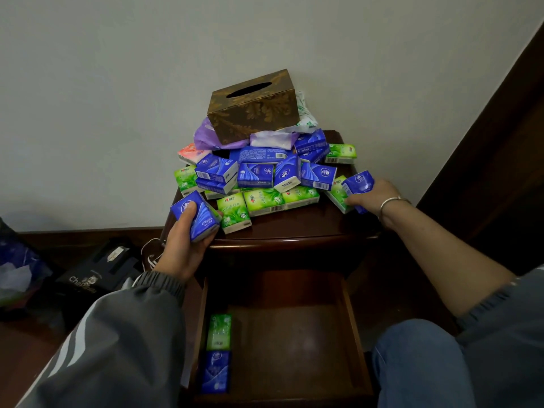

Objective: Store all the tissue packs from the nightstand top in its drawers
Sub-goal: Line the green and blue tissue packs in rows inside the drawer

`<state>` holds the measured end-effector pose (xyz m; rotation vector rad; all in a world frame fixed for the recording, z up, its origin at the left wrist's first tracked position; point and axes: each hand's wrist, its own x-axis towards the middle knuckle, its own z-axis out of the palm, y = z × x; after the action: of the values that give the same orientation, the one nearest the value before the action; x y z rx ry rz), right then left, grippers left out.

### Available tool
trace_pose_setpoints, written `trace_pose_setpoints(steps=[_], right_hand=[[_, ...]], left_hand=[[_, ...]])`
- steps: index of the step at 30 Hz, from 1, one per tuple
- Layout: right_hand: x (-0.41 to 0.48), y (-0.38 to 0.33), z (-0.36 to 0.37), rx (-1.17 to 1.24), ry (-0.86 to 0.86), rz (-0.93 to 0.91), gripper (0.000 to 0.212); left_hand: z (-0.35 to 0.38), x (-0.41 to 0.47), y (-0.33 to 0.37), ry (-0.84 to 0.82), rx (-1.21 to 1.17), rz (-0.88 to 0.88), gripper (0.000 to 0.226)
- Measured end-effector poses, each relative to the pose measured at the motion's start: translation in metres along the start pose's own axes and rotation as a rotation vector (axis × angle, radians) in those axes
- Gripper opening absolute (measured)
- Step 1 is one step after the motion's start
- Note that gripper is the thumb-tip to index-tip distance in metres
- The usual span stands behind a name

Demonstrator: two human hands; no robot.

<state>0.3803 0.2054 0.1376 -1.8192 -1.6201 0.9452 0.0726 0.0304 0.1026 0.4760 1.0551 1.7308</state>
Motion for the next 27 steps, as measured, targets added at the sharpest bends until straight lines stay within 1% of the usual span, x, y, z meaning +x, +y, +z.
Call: trace_pose_setpoints(steps=[3,5,9,13,16,18,21,24,27], right_hand=[[-0.011,0.006,0.007,-0.002,0.105,-0.009,0.066],[-0.019,0.008,0.011,0.064,0.157,-0.006,0.071],[-0.035,0.012,0.012,0.222,0.213,0.012,0.068],[-0.048,0.018,0.006,0.516,0.233,0.13,0.06],[-0.058,0.018,-0.002,0.625,0.188,0.205,0.051],[-0.072,0.019,-0.006,0.682,0.155,0.228,0.052],[-0.099,0.026,-0.008,0.743,0.147,0.135,0.051],[-0.135,0.042,0.001,0.765,0.006,0.067,0.044],[-0.175,0.061,0.035,0.665,-0.187,0.111,0.041]], left_hand=[[0.002,0.0,0.0,0.008,0.015,0.017,0.03],[0.003,0.0,-0.001,0.016,0.023,0.028,0.031],[0.004,-0.001,0.0,0.037,0.003,0.016,0.028],[0.008,-0.004,0.005,0.025,-0.011,-0.012,0.034],[0.01,-0.011,0.009,0.045,0.005,-0.016,0.036],[0.009,-0.021,0.013,0.055,0.008,-0.023,0.034],[-0.003,-0.042,0.022,0.073,-0.046,-0.04,0.027],[-0.029,-0.068,0.021,0.108,-0.08,-0.055,0.028],[-0.056,-0.093,0.002,0.168,-0.111,-0.115,0.032]])
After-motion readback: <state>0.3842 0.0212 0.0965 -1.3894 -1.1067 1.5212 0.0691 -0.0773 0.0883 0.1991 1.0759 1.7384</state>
